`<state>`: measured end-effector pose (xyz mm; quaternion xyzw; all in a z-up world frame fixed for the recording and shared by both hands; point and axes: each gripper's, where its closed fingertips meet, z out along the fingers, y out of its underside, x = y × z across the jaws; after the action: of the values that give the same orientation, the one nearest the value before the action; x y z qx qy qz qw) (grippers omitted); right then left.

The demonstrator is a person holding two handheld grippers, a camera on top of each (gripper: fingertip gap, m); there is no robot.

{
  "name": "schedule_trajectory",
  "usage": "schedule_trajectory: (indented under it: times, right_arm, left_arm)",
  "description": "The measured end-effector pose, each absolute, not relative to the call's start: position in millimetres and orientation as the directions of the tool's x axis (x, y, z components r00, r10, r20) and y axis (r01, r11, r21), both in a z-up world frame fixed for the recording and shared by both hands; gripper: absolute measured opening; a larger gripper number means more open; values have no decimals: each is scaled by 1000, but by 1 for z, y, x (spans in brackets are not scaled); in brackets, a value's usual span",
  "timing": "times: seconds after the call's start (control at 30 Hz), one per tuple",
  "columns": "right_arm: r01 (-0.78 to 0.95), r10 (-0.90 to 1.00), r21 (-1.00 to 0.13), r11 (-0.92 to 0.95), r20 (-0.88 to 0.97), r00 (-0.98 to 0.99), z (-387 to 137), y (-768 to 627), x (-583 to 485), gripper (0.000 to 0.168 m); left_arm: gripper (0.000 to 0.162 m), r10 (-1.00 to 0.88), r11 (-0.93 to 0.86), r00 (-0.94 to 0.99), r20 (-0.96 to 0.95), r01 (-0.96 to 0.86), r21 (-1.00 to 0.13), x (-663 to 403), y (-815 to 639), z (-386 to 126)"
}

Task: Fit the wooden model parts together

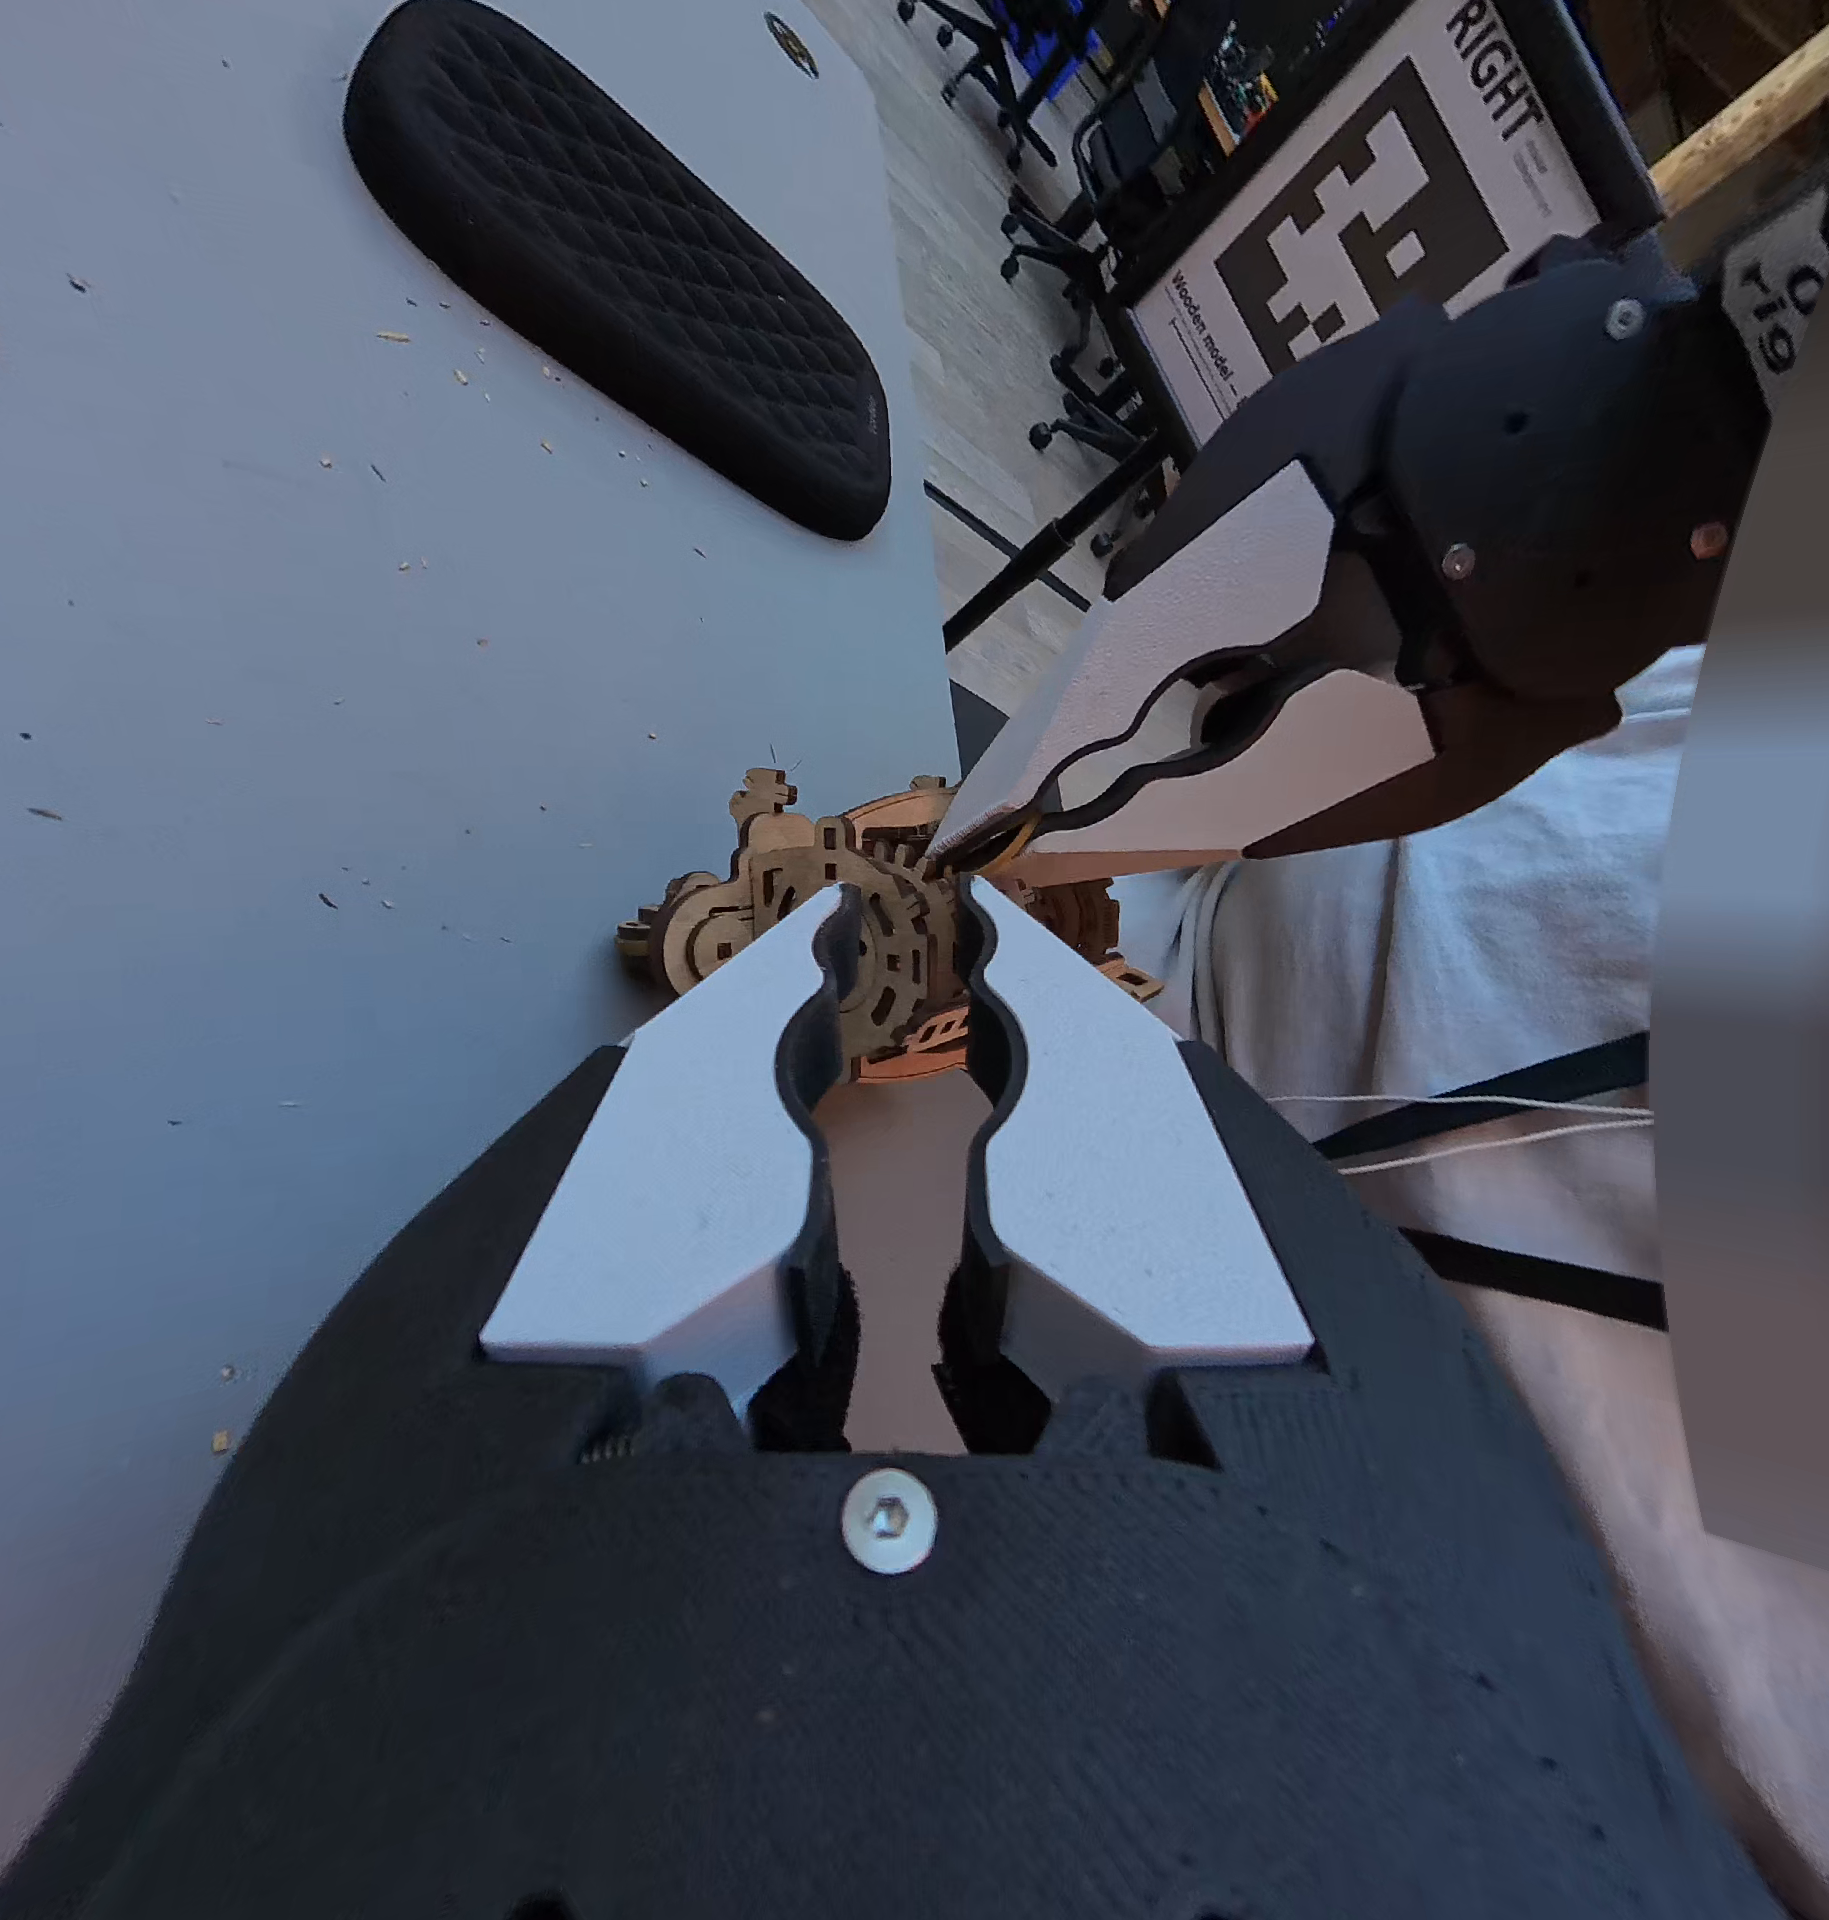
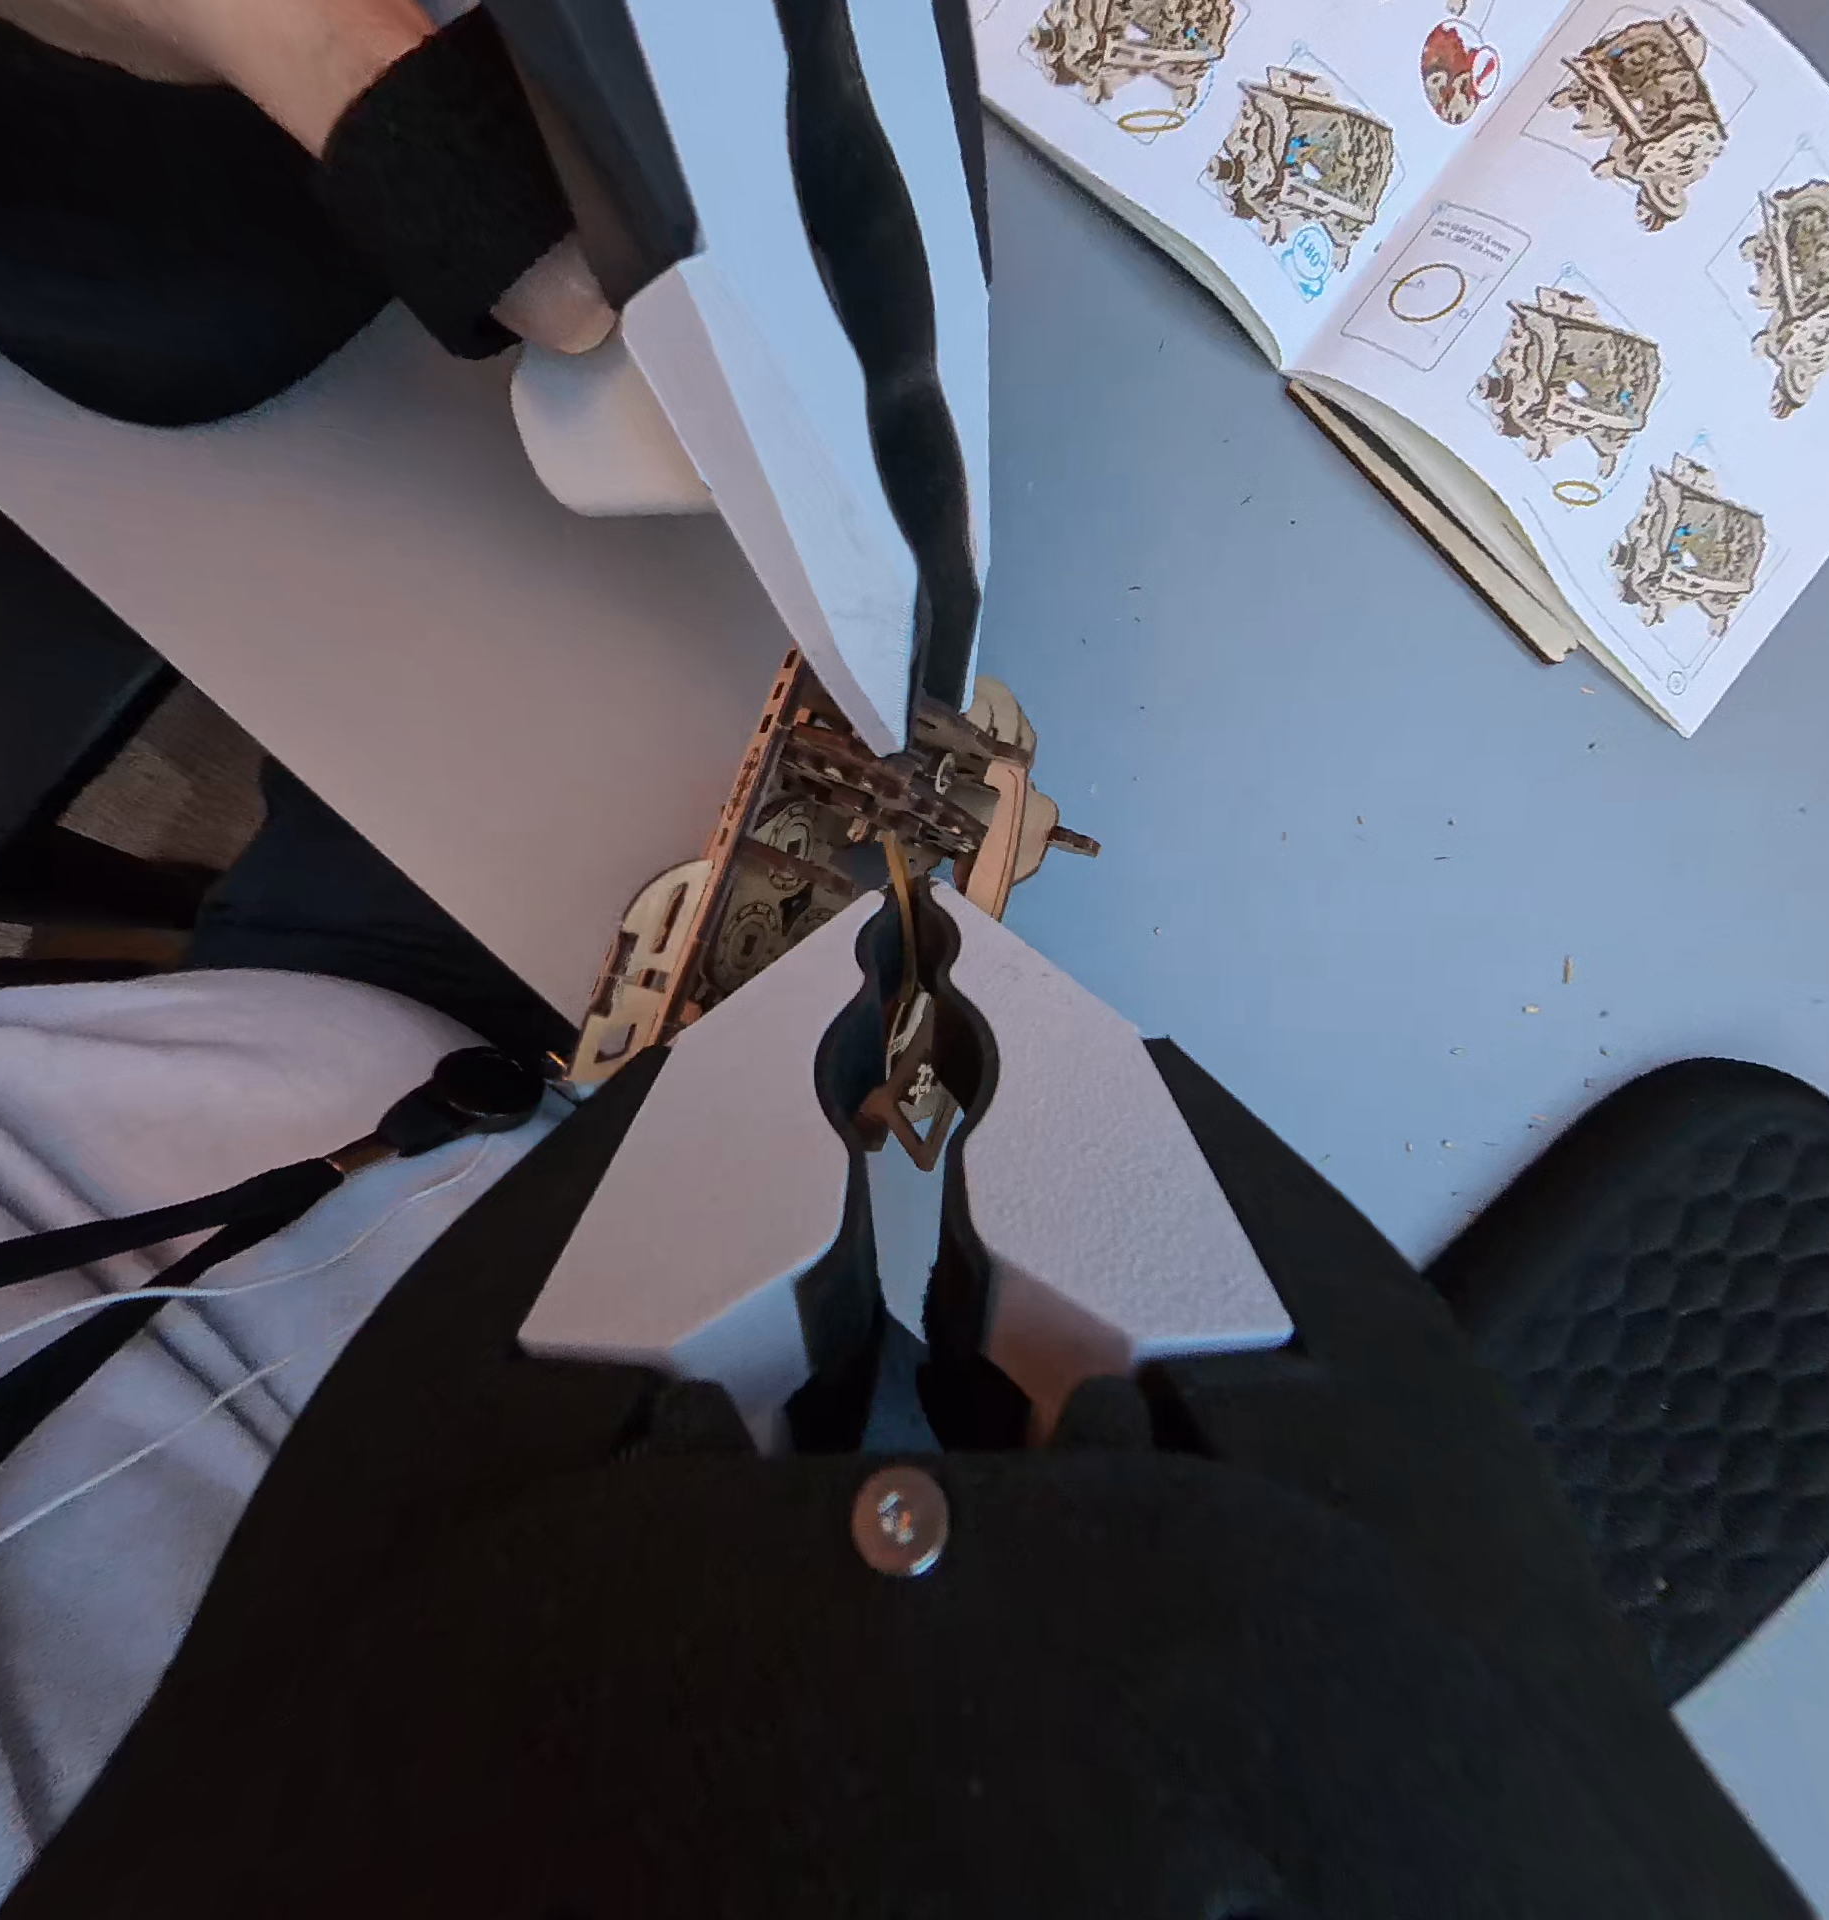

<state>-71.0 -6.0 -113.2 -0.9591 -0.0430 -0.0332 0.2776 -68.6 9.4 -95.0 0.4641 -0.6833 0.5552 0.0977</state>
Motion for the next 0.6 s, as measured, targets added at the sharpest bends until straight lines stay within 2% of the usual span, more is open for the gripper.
schedule_trajectory:
  times: [0.1,0.3,0.5,0.6]
  right_arm:
    - [151,94,-504,-851,137,986,-114,-6,-73,0]
    - [85,84,-522,-849,26,996,-112,-7,-74,0]
    - [130,171,-688,-714,9,985,-75,0,-81,0]
    - [210,232,-741,-638,75,970,-60,-1,-82,0]
  left_arm:
    - [12,-537,-64,-533,654,-747,-661,-71,9,-96]
    - [16,-496,-109,-554,669,-725,-680,-74,9,-86]
    - [16,-385,-107,-719,578,-588,-802,-86,1,-46]
    - [14,-369,54,-859,355,-401,-915,-102,-8,-36]
